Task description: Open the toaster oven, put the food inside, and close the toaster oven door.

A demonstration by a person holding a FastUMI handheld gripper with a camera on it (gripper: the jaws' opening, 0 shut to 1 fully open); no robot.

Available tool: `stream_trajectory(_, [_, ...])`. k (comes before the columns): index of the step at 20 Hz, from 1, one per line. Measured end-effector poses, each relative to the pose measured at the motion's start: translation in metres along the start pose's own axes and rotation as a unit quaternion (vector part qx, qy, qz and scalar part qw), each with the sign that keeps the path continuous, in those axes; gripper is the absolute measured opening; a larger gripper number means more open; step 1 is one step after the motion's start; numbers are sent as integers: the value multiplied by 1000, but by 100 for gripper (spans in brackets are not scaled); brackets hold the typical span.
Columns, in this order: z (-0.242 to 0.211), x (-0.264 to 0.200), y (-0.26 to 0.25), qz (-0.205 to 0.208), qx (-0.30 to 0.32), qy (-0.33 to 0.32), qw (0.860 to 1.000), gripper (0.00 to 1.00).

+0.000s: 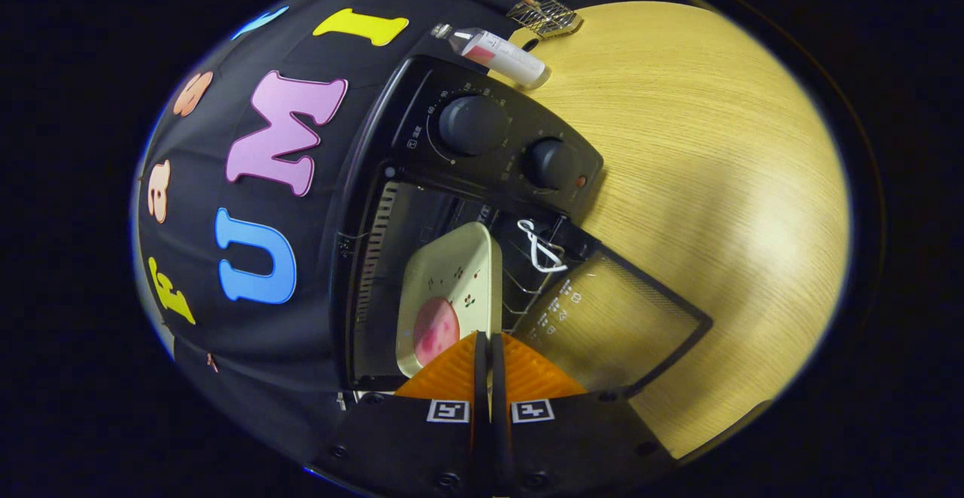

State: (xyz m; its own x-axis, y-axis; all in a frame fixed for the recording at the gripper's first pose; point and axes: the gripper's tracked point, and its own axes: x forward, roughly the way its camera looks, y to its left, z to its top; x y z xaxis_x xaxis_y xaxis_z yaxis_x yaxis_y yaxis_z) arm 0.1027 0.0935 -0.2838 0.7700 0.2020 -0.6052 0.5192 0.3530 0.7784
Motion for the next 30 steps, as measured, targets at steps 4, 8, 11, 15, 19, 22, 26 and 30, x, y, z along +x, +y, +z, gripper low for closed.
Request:
stream_trajectory(4, [3,25,12,1,18,-22,1000,6])
stream_trajectory(8, [3,37,12,-27,-39,-47,998,6])
stream_trajectory(11, [1,40,15,-33,-37,-50,998,7])
stream_trajectory(15, [-12,25,11,-36,-61,-30,997,11])
stream_trajectory(19, [-14,3,21,-7,-83,-27,996,33])
stream_trajectory(22, [-22,-12,32,11,-104,-9,994,65])
stream_trajectory(26, [-32,-47,31,17,-179,-13,984,97])
stream_trajectory(30, [-41,-84,20,12,-271,-2,963,99])
